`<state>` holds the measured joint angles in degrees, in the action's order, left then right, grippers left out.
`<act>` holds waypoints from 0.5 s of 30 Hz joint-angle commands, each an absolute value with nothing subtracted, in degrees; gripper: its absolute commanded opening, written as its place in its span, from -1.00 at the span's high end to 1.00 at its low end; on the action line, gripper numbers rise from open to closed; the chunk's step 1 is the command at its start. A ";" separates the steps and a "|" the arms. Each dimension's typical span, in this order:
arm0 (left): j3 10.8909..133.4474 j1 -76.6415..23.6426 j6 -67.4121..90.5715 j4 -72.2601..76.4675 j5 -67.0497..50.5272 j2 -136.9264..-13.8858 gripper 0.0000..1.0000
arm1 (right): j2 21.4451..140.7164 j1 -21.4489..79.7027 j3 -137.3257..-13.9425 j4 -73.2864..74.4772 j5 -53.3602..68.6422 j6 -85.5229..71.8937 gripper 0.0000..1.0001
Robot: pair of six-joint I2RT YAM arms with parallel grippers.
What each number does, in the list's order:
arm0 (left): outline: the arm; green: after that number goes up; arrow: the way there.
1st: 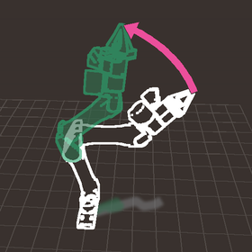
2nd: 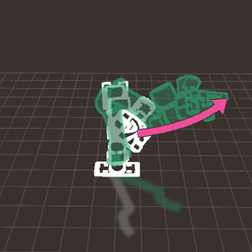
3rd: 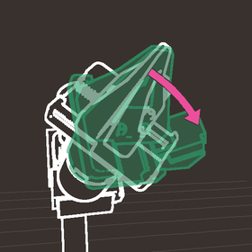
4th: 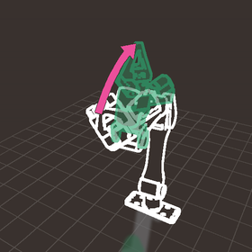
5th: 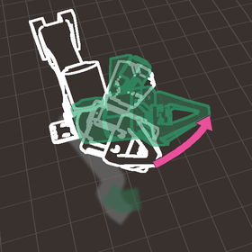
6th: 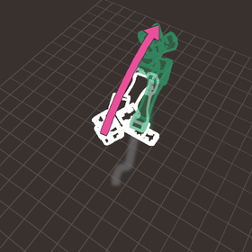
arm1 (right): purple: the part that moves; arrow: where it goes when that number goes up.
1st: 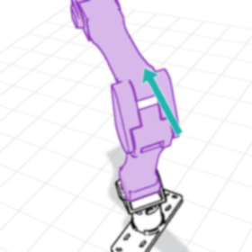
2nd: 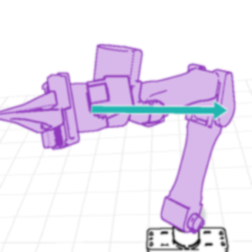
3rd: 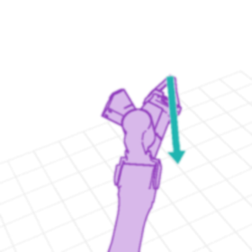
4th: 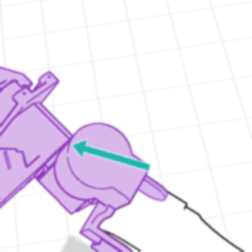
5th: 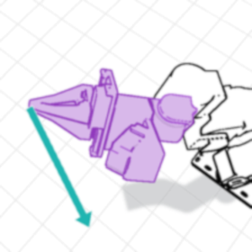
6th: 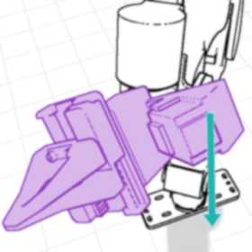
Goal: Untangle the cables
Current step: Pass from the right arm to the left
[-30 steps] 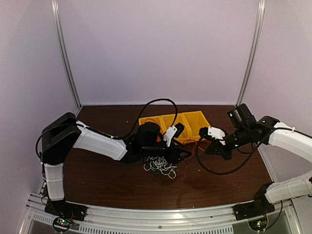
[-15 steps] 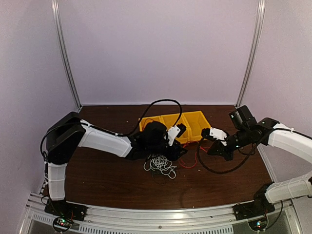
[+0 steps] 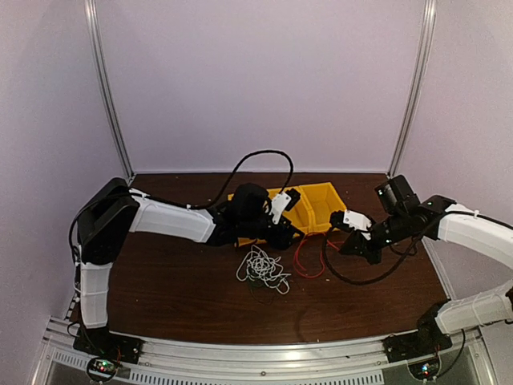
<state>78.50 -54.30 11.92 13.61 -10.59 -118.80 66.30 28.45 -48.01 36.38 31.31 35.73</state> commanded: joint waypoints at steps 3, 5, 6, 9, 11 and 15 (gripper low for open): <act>85.61 -54.47 15.62 10.57 -18.90 -125.57 -0.29 | 66.76 27.86 -46.87 32.67 33.00 34.72 1.00; 88.79 -54.49 16.51 8.13 -19.28 -127.65 -0.27 | 66.87 27.78 -46.64 32.30 32.99 34.67 1.00; 89.60 -54.57 16.85 7.28 -19.48 -128.28 -0.24 | 66.84 27.77 -46.40 32.02 32.95 34.63 1.00; 91.25 -54.58 17.75 4.84 -19.05 -129.61 -0.13 | 66.40 27.77 -45.82 31.39 32.85 34.39 1.00; 92.17 -54.58 17.82 3.21 -19.25 -129.87 0.00 | 65.98 27.67 -45.64 31.06 32.67 34.32 1.00; 93.09 -54.58 18.02 0.41 -18.79 -129.86 0.25 | 65.39 27.60 -45.19 30.44 32.61 34.23 1.00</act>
<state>90.63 -54.43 17.28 2.98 -18.04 -129.45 66.54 28.08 -46.11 32.34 31.77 35.14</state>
